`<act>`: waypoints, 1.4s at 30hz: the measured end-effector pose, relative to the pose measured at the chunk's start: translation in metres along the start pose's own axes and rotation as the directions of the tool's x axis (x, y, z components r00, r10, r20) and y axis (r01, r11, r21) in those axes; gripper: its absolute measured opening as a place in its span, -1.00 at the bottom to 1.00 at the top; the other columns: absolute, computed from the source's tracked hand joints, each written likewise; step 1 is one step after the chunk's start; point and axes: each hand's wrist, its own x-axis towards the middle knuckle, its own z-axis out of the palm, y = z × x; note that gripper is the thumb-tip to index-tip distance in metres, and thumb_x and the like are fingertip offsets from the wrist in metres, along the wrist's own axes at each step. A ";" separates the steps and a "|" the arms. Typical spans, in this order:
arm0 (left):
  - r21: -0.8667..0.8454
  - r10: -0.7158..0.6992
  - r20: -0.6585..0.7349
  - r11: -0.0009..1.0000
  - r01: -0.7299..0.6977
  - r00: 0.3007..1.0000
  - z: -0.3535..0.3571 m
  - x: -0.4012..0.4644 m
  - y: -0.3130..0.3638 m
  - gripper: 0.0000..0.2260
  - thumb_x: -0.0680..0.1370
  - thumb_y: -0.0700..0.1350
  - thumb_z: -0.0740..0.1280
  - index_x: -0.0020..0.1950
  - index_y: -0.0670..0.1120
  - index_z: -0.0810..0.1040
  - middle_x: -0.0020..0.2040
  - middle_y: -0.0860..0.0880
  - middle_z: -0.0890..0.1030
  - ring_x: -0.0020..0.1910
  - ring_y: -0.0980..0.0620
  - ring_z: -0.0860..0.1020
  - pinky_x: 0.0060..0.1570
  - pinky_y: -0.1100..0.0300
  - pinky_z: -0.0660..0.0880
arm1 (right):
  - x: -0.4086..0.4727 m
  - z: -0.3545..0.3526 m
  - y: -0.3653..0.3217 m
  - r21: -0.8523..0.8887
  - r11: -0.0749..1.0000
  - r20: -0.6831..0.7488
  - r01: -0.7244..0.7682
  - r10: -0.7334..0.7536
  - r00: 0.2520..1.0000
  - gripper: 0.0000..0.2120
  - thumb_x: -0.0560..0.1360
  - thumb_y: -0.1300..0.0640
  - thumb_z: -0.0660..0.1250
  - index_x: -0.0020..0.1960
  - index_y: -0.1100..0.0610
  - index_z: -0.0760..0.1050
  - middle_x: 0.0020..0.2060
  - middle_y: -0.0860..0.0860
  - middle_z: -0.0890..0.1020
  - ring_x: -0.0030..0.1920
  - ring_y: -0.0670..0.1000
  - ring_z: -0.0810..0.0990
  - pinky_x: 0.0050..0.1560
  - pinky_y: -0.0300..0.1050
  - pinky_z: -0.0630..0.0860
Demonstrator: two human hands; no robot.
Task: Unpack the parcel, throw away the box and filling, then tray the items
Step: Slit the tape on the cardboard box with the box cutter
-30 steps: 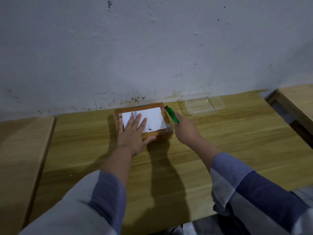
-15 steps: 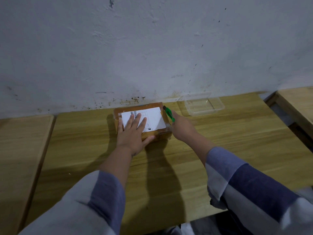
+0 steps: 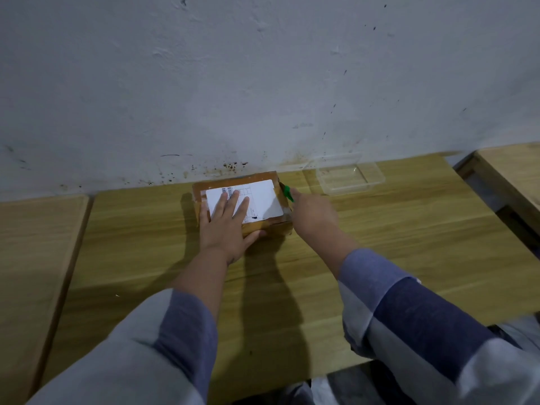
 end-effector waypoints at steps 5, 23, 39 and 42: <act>-0.015 -0.016 -0.008 1.000 0.016 1.000 0.001 0.000 0.002 -0.24 0.45 0.44 -0.12 0.56 0.10 -0.15 0.58 0.03 -0.19 0.54 0.00 -0.25 0.45 -0.17 -0.29 | -0.017 0.005 0.007 -0.052 0.998 0.018 0.022 -0.021 1.000 -0.43 0.57 0.28 0.10 0.53 0.00 0.06 0.16 0.17 0.56 0.14 0.18 0.56 -0.15 -0.04 0.42; -0.032 -0.025 -0.002 0.999 0.025 1.000 0.003 -0.007 0.006 -0.23 0.45 0.46 -0.10 0.56 0.11 -0.14 0.58 0.05 -0.18 0.54 0.01 -0.25 0.46 -0.18 -0.27 | -0.056 0.019 0.027 0.065 0.996 -0.005 -0.061 0.062 0.998 -0.42 0.57 0.26 0.13 0.50 -0.09 0.08 0.09 0.16 0.60 0.02 0.14 0.60 -0.18 -0.03 0.52; -0.160 -0.129 0.167 0.975 0.156 0.978 -0.009 -0.023 0.037 -0.18 0.48 0.43 0.00 0.55 0.01 -0.23 0.55 -0.04 -0.33 0.50 -0.09 -0.39 0.38 -0.28 -0.36 | -0.049 0.042 0.026 0.748 0.656 -0.032 -0.102 0.190 0.981 -0.54 0.61 0.08 0.10 0.48 -0.05 0.09 0.07 0.17 0.59 0.04 0.24 0.60 -0.06 -0.01 0.51; -0.159 -0.154 0.277 0.966 0.203 0.949 -0.014 -0.030 0.060 -0.16 0.51 0.33 0.11 0.54 -0.01 -0.29 0.52 -0.08 -0.41 0.46 -0.12 -0.45 0.36 -0.33 -0.38 | -0.035 0.049 0.015 0.794 0.594 -0.007 -0.130 0.223 0.975 -0.46 0.59 0.09 0.17 0.50 0.01 0.04 0.21 0.16 0.56 0.15 0.23 0.56 -0.05 -0.08 0.41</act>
